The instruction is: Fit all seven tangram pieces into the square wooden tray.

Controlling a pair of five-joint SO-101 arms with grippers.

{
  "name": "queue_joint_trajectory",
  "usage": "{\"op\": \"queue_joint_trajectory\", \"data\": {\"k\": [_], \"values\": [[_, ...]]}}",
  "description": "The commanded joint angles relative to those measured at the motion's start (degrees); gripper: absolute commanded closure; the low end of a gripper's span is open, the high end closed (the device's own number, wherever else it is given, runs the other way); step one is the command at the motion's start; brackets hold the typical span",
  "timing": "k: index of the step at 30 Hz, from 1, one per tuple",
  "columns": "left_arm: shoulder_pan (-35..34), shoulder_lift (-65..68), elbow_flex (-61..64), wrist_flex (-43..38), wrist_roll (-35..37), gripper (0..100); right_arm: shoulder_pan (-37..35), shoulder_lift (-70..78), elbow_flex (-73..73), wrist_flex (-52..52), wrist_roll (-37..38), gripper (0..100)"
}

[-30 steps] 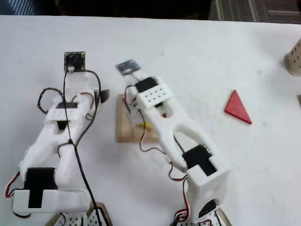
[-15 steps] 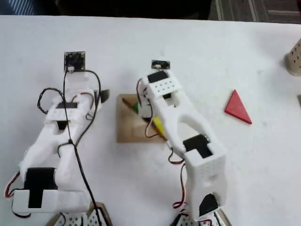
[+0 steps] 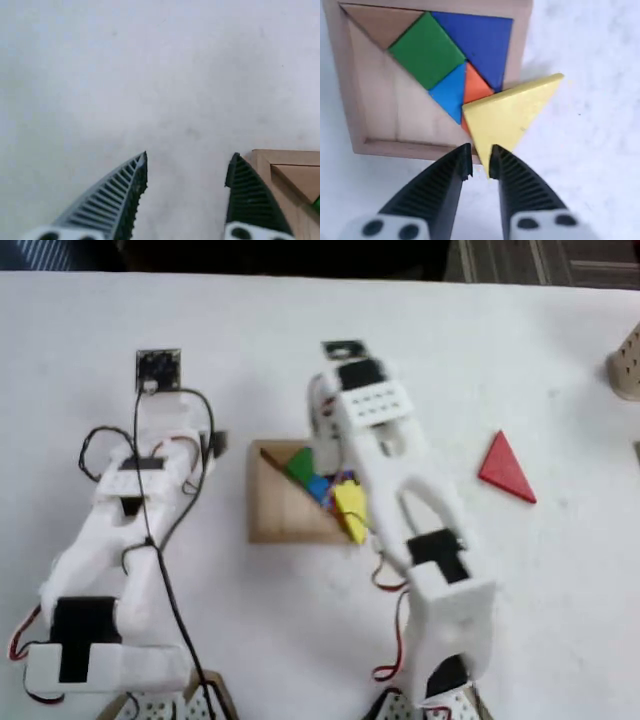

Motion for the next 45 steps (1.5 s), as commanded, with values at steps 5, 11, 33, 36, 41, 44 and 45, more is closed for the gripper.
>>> {"op": "queue_joint_trajectory", "data": {"k": [5, 11, 33, 36, 41, 44, 45], "values": [[6.11, -3.03, -2.2, 4.13, 0.97, 96, 12.09, -11.74, 16.97, -15.96, 2.55, 97.8], [23.16, -21.32, 6.51, 12.57, 3.78, 98, 16.31, -13.76, 21.45, -24.04, -4.66, 97.8], [51.91, 10.68, -8.53, -7.03, 14.86, 98, 24.84, -13.41, 19.6, -25.45, -10.29, 97.4], [50.68, 12.7, -10.29, -7.03, 14.86, 98, 24.48, -13.41, 19.6, -25.45, -10.2, 97.4], [47.08, 12.7, -9.58, -5.71, 15.21, 98, 24.48, -13.41, 19.6, -25.45, -10.2, 97.4], [45.32, 12.44, -8.62, -1.76, 15.3, 98, 24.4, -13.41, 19.69, -25.36, -10.11, 97.4], [44.62, 11.91, -8.53, -0.53, 15.3, 98, 24.4, -13.41, 19.69, -25.45, -10.11, 97.4]]}}
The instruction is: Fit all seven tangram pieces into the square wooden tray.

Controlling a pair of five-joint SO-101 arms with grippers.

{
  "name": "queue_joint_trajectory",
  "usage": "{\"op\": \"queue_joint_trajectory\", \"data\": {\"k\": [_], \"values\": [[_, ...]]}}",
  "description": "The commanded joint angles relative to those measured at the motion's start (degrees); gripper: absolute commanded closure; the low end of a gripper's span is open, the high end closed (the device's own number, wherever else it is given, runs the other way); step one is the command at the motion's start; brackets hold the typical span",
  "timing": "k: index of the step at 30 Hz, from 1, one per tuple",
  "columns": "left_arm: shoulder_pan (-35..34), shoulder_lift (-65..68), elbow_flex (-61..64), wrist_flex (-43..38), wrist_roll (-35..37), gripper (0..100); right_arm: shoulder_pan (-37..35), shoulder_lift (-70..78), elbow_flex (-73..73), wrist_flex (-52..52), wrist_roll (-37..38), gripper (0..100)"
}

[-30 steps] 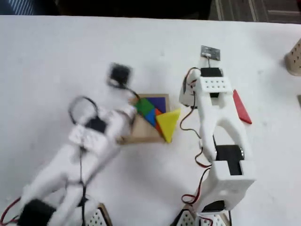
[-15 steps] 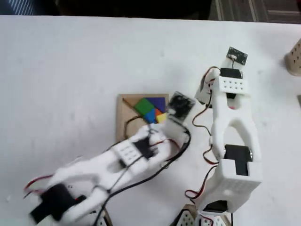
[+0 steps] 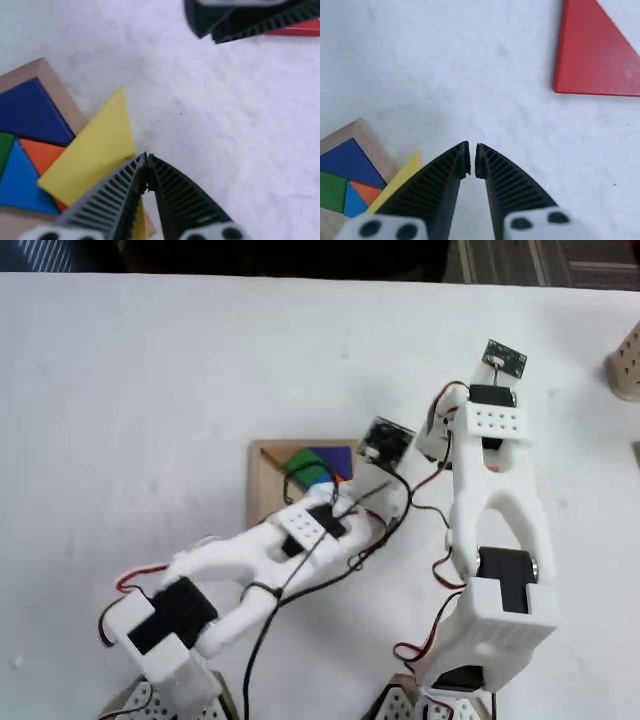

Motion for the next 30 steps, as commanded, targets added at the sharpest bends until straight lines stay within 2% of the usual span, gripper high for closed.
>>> {"op": "queue_joint_trajectory", "data": {"k": [1, 11, 22, 26, 30], "values": [[-3.3, -1.89, -1.14, 4.31, 0.7, 98, 0.04, -3.03, -1.93, -0.84, 0.0, 97.4], [-8.13, -7.78, 4.4, 6.33, 0.7, 98, -0.4, -2.95, -1.76, -0.84, 0.0, 97.4], [-4.97, -28.26, 15.12, 5.89, 0.26, 98, -1.98, -2.95, -1.67, -0.84, 0.09, 97.4], [-9.71, -29.05, 16.7, 7.12, 0.53, 98, -1.98, -2.95, -1.67, -0.84, 0.09, 97.4], [-18.07, -27.12, 16.97, 12.48, 0.35, 98, -2.07, -2.95, -1.58, -0.84, 0.09, 97.4]]}}
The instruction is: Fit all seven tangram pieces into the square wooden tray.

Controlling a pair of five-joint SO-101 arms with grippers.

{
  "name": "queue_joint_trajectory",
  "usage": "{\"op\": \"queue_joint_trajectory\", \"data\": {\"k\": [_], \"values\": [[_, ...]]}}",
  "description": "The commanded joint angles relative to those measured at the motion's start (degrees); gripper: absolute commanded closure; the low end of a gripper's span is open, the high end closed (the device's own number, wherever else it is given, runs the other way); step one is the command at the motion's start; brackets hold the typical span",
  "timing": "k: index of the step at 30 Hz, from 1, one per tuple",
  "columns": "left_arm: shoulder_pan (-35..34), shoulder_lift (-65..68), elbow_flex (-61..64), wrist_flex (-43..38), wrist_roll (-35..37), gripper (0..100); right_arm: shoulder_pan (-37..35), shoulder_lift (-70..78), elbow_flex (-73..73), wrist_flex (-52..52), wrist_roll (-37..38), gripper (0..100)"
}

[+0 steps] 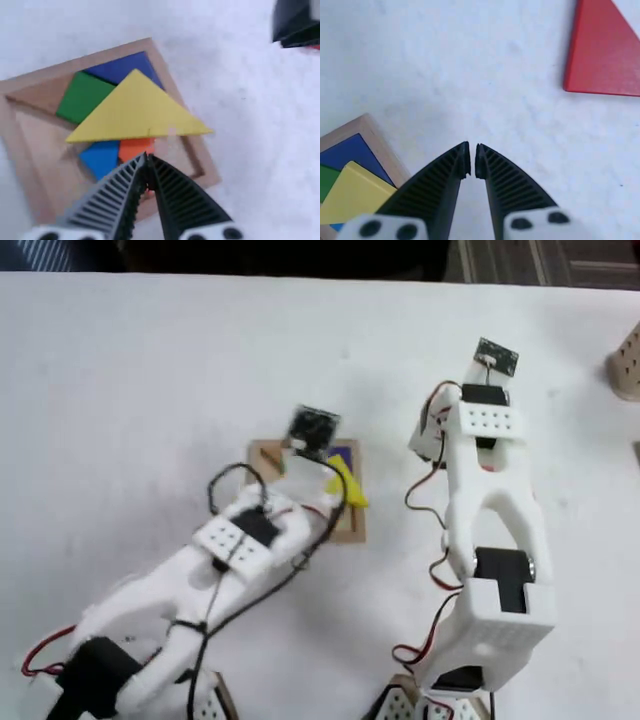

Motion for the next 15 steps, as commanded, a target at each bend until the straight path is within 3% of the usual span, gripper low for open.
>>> {"op": "queue_joint_trajectory", "data": {"k": [1, 5, 15], "values": [[-9.1, -0.31, -0.35, 4.66, 0.26, 98, -0.57, -2.95, -1.58, -0.84, 0.09, 97.4], [-11.74, 2.33, -0.35, 5.98, 0.26, 98, -0.66, -2.95, -1.58, -0.84, 0.09, 97.4], [-9.01, 12.62, -5.36, 4.57, 0.35, 98, -0.57, -2.95, -1.58, -0.75, 0.09, 97.4]]}}
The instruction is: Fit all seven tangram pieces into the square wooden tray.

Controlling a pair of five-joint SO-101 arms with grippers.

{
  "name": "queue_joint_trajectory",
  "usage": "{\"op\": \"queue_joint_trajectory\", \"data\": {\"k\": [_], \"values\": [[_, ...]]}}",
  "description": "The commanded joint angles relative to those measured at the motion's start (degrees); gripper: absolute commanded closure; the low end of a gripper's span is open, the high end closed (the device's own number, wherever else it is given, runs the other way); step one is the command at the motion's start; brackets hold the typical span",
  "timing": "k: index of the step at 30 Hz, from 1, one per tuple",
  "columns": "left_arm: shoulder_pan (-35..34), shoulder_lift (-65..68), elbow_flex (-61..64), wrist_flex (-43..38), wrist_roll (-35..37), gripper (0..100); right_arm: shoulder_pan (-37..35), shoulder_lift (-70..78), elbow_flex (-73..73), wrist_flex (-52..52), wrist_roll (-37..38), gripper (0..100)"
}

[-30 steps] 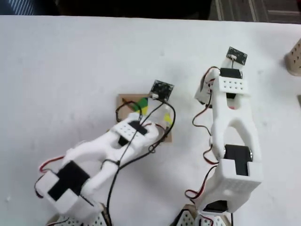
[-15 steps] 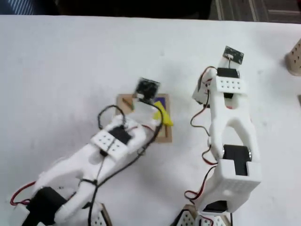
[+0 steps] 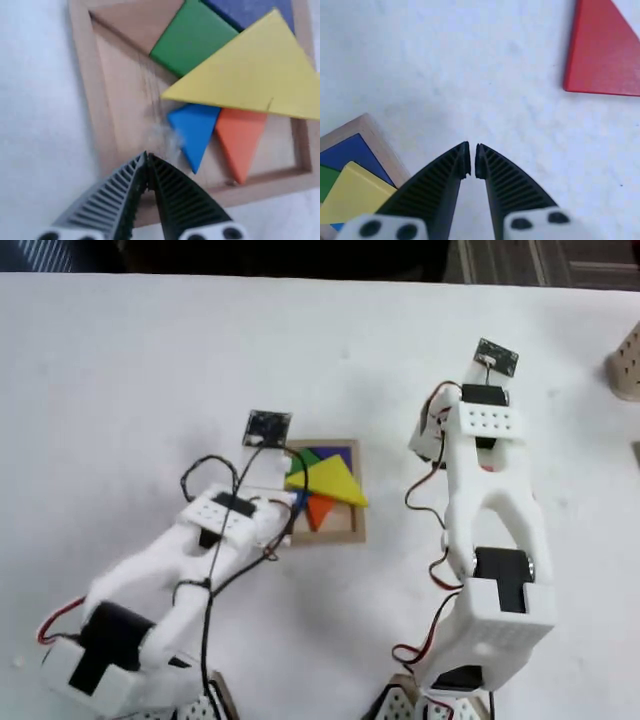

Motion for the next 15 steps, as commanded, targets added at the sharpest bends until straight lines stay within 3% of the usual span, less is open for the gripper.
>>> {"op": "queue_joint_trajectory", "data": {"k": [1, 9, 15], "values": [[1.63, 1.54, -4.31, -0.79, 0.53, 98, -0.66, -2.95, -1.58, -0.75, 0.09, 97.4], [9.63, 2.07, -5.71, -2.37, 0.7, 98, -0.66, -2.95, -1.58, -0.75, 0.09, 97.4], [9.98, 5.14, -7.74, -4.13, 0.79, 98, -0.66, -2.95, -1.67, -0.75, 0.09, 97.4]]}}
